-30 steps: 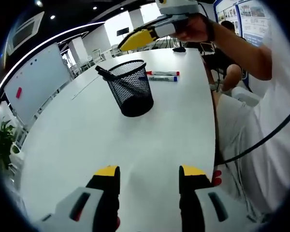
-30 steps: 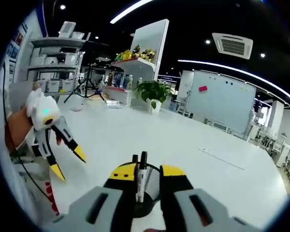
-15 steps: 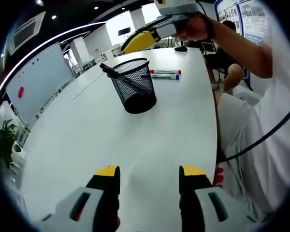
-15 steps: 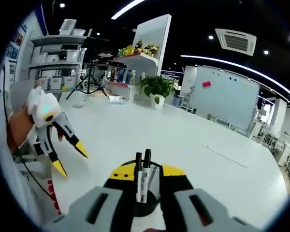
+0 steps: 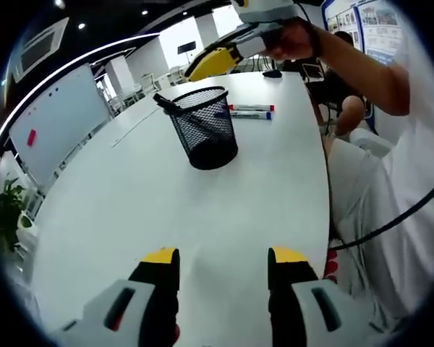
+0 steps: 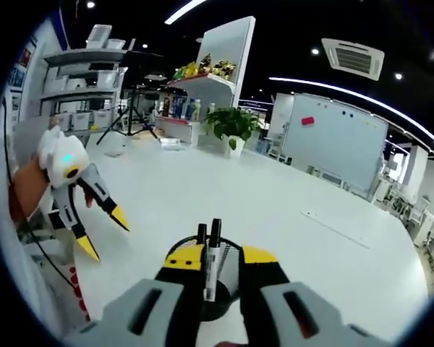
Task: Pick up the whiteboard markers from the pen holder and place them facing the whiteboard neatly
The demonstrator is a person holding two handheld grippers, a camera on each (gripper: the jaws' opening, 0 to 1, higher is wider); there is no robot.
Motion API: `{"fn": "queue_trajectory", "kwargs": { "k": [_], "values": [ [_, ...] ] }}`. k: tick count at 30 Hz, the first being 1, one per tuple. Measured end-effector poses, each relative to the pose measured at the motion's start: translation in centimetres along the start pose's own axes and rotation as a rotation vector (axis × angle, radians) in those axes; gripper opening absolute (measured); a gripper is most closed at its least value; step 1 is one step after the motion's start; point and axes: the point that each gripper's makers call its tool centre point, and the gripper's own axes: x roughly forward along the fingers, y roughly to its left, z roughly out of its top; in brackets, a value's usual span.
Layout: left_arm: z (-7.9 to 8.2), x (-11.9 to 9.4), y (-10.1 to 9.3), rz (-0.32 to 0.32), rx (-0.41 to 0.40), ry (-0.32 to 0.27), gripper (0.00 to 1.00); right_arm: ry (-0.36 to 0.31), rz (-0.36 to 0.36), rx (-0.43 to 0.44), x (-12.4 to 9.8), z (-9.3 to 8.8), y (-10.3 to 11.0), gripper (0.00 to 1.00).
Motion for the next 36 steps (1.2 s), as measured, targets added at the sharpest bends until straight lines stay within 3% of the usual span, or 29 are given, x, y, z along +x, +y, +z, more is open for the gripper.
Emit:
{"fn": "queue_trajectory", "kwargs": {
  "k": [6,10,17,36],
  "values": [
    [0.0,0.0,-0.2,-0.008,0.003,0.003,0.51,0.01,0.024,0.007,0.5,-0.2,0.5,0.17],
    [1.0,-0.4,-0.6,-0.023,0.001,-0.031,0.5,0.044,0.061,0.013,0.9,-0.4,1.2,0.12],
    [0.4,-0.7,0.4,0.012,0.005,-0.006,0.5,0.116,0.102,-0.003,1.8,-1.4,1.8,0.12],
    [0.0,-1.4,0.7,0.026,0.006,0.005,0.5,0.157,0.148,-0.009,2.7,-1.9,2.6,0.11]
  ]
}}
